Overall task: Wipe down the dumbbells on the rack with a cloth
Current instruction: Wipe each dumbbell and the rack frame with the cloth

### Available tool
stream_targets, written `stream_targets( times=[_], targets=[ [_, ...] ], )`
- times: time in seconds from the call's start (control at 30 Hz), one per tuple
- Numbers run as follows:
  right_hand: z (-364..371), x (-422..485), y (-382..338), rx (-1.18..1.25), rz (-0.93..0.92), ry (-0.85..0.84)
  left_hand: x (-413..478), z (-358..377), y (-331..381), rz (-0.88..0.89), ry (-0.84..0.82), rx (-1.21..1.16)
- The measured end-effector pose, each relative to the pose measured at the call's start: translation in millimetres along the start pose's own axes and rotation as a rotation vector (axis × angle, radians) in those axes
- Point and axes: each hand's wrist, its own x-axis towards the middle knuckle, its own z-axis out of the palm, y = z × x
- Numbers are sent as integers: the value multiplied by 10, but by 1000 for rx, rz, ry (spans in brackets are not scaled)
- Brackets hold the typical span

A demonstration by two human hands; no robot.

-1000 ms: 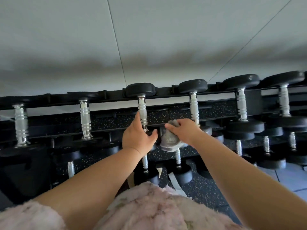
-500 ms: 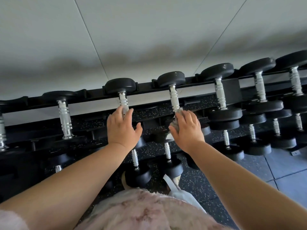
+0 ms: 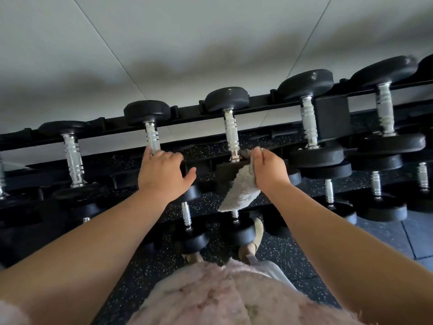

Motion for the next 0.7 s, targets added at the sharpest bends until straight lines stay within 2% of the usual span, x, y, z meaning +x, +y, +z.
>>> stream_targets(
  times=[0.1,0.2,0.3,0.37,0.47,0.57,0.7],
  targets=[
    [-27,51,-26,10,-6,-20,2,-21,49,4,0,23],
    [104,-121,-171,38,-169,18,-5,-1,49,9,21,36],
    [335,-283,-148,-166,-362,62,-12,19,43,16,51,25],
    [343,-260,-72,-284,-398,17,-4,21,49,14,56,23],
    [195,-147,65,-303,-458,-61,-6,22,53,-4,37,17],
    [54,-45,127,-193,-423,-23,-7,17,56,-18,24,13],
    [18,-16,16,11,-166,-9,7,31,48,-1,24,8]
  ],
)
